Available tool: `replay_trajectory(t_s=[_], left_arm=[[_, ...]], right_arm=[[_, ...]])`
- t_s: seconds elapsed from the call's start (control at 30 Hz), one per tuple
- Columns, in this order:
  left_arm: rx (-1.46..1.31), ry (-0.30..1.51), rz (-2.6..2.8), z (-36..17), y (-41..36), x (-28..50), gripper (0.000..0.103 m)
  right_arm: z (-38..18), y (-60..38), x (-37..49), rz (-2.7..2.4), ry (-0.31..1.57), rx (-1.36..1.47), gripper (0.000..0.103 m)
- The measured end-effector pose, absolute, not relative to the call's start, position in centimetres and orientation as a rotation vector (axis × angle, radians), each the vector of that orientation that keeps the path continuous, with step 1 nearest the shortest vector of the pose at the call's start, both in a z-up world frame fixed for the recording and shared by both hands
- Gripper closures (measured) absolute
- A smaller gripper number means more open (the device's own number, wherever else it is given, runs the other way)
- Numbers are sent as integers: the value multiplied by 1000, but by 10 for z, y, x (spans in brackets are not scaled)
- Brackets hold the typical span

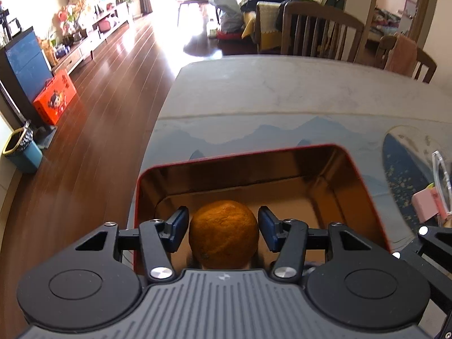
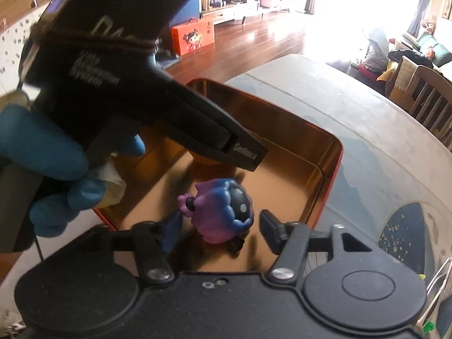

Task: Organize rigid objects
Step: 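Lower and release the orange into the tin with the left gripper while the right releases the toy, then move both open grippers back toward the remaining objects on the table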

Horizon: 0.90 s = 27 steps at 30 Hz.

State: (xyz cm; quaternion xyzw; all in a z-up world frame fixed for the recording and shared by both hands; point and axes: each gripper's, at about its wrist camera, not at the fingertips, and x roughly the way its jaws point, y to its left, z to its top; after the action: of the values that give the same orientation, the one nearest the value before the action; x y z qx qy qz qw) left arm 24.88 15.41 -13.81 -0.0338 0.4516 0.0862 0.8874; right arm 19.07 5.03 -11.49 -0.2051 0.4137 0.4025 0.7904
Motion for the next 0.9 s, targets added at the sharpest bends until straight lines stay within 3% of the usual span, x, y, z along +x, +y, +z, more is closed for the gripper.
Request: replay_trajectory(t_s=[0.1, 0.33, 0.47, 0.73, 0.9], left_arm=[[-80, 906, 175, -127, 152, 243, 36], [-94, 849, 150, -102, 138, 224, 28], [-104, 819, 140, -88, 126, 214, 26], [-81, 786, 178, -66, 88, 195, 26], [-100, 772, 153, -57, 60, 184, 20]], right_arm=[[-107, 43, 188, 877, 883, -411, 39], [-88, 14, 181, 861, 861, -350, 33], [-75, -11, 180, 838, 849, -308, 24], [-56, -73, 179, 769, 822, -228, 18], [-46, -117, 175, 717, 789, -194, 11]])
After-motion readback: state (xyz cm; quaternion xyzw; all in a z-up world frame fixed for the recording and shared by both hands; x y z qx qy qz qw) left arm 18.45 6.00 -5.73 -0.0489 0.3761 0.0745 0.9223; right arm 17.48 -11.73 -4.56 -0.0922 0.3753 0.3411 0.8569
